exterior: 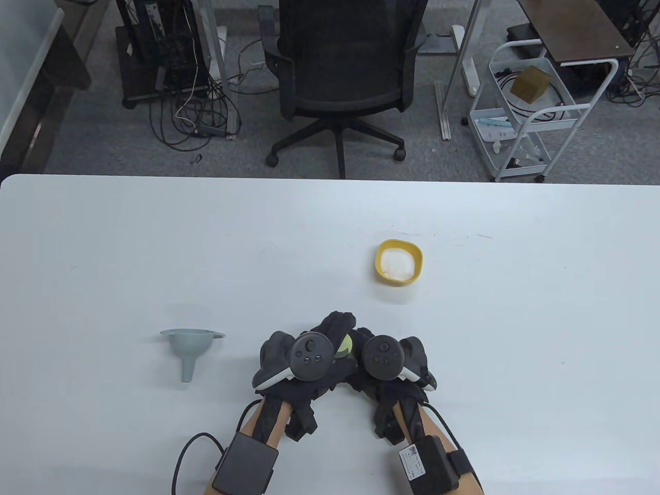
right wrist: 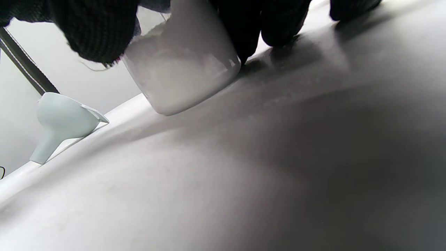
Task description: Unscrew the press dispenser and pour salt into it
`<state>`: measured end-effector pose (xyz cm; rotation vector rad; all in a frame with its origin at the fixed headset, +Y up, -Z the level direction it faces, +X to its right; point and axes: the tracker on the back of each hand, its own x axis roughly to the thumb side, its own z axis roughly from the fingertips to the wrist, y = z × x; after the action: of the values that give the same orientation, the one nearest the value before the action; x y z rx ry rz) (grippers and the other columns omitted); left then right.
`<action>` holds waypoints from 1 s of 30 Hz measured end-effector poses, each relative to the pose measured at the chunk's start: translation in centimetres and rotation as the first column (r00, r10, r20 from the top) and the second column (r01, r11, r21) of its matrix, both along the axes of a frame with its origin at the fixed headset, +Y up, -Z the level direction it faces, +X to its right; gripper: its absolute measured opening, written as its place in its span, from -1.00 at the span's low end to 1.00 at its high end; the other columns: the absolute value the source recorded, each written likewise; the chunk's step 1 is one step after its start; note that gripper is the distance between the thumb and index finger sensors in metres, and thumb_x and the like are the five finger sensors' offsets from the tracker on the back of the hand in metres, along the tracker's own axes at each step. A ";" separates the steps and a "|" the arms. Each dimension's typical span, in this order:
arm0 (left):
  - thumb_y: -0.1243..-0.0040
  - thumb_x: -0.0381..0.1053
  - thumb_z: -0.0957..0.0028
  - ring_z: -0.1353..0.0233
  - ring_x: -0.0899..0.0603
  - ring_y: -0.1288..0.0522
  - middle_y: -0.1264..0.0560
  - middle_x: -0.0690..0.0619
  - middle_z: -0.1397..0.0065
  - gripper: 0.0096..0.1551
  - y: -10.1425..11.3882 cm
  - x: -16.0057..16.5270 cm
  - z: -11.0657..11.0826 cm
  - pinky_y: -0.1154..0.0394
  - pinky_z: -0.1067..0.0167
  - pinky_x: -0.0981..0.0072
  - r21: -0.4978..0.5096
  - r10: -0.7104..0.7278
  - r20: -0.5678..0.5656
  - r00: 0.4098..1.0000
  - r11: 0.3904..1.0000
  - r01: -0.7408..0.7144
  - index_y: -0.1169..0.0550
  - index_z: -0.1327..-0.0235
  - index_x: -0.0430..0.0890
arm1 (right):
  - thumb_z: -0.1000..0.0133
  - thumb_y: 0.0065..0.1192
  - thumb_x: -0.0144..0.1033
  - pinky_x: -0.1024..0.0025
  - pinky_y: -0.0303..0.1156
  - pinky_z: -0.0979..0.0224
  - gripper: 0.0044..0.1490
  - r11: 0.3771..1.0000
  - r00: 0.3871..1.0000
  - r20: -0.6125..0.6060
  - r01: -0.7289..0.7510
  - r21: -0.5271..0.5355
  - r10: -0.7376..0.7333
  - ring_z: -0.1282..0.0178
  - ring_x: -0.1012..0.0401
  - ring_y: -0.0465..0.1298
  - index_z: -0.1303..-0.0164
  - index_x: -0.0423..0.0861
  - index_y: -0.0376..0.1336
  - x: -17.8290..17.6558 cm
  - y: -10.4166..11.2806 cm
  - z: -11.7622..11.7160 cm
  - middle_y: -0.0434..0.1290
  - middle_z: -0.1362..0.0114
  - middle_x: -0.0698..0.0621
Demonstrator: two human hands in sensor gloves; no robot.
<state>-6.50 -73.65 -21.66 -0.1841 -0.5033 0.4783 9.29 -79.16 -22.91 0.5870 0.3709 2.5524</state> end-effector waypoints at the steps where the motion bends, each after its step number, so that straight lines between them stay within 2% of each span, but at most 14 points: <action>1: -0.33 0.09 -0.14 -0.66 -0.45 -0.38 -0.17 -0.42 -0.80 0.14 0.1 -0.1 0.0 -0.33 -0.44 -0.45 0.002 -0.012 0.011 1.000 1.000 0.012 -0.05 -0.86 -0.23 | -0.11 0.23 0.24 -0.40 0.03 -0.50 0.19 1.000 1.000 0.001 -0.004 0.004 0.004 -0.66 -0.25 0.15 -0.76 -0.19 -0.10 0.0 0.0 0.0 0.25 -0.67 -0.26; 5: -0.33 0.03 -0.13 -0.66 -0.43 -0.40 -0.20 -0.41 -0.79 0.11 0.0 -0.4 0.2 -0.35 -0.43 -0.42 0.020 0.000 0.011 1.000 1.000 0.000 -0.07 -0.85 -0.23 | -0.11 0.22 0.25 -0.40 0.04 -0.50 0.19 1.000 1.000 0.002 -0.005 0.008 0.005 -0.66 -0.25 0.15 -0.75 -0.20 -0.10 0.0 0.0 0.1 0.26 -0.66 -0.26; 10: -0.32 0.06 -0.08 -0.63 -0.34 -0.47 -0.31 -0.33 -0.75 0.12 -0.1 -0.3 0.6 -0.39 -0.44 -0.33 0.102 -0.053 -0.034 0.998 0.993 0.056 -0.10 -0.84 -0.22 | -0.11 0.22 0.24 -0.41 0.05 -0.50 0.19 1.000 1.000 0.001 -0.007 0.016 0.007 -0.66 -0.25 0.17 -0.75 -0.22 -0.10 -0.1 0.0 0.1 0.26 -0.66 -0.26; 14: -0.34 0.09 -0.02 -0.58 -0.28 -0.54 -0.39 -0.26 -0.70 0.12 -0.2 -0.4 0.7 -0.44 -0.43 -0.27 0.144 -0.039 -0.065 0.997 0.988 0.048 -0.15 -0.81 -0.22 | -0.12 0.22 0.23 -0.42 0.05 -0.49 0.20 1.000 1.000 -0.003 -0.006 0.020 0.006 -0.65 -0.25 0.18 -0.75 -0.24 -0.09 -0.1 0.0 0.1 0.26 -0.66 -0.27; 30: -0.36 0.18 0.09 -0.46 -0.19 -0.65 -0.51 -0.17 -0.59 0.08 -0.5 -0.5 1.6 -0.50 -0.36 -0.27 0.275 -0.024 -0.167 0.986 0.959 0.070 -0.30 -0.71 -0.20 | -0.13 0.23 0.20 -0.45 0.07 -0.49 0.20 0.999 1.000 -0.011 -0.004 0.034 0.004 -0.65 -0.25 0.21 -0.75 -0.29 -0.08 -0.1 -0.1 0.2 0.28 -0.65 -0.28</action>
<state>-7.02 -74.17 -20.01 0.1146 -0.4011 0.3670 9.15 -79.24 -22.67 0.6132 0.3328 2.5649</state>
